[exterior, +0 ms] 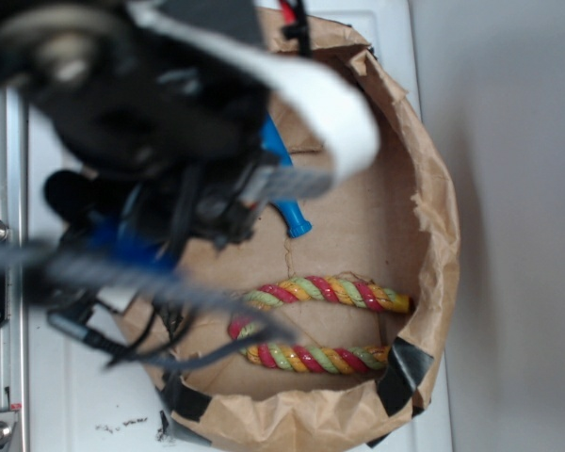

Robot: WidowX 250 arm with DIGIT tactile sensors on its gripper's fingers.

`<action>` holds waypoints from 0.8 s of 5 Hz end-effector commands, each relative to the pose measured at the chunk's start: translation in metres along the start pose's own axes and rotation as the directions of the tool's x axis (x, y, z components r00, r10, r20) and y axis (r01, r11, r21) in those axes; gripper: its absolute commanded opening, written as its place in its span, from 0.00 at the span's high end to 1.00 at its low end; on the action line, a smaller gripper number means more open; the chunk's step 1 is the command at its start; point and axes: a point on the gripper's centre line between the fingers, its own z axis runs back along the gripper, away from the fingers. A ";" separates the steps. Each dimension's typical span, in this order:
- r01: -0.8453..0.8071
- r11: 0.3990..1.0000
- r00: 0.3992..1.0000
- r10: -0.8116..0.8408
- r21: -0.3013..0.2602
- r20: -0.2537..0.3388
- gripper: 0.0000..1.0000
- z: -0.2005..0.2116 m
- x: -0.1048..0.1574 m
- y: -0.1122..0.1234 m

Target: Grab the blue bottle.

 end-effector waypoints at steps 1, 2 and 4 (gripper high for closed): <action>0.167 0.985 0.984 -0.169 0.039 0.056 0.00 -0.036 0.012 0.045; 0.231 0.967 0.971 -0.236 0.112 0.034 0.00 -0.065 0.020 0.059; 0.270 0.961 0.961 -0.273 0.057 0.052 0.00 -0.105 0.016 0.066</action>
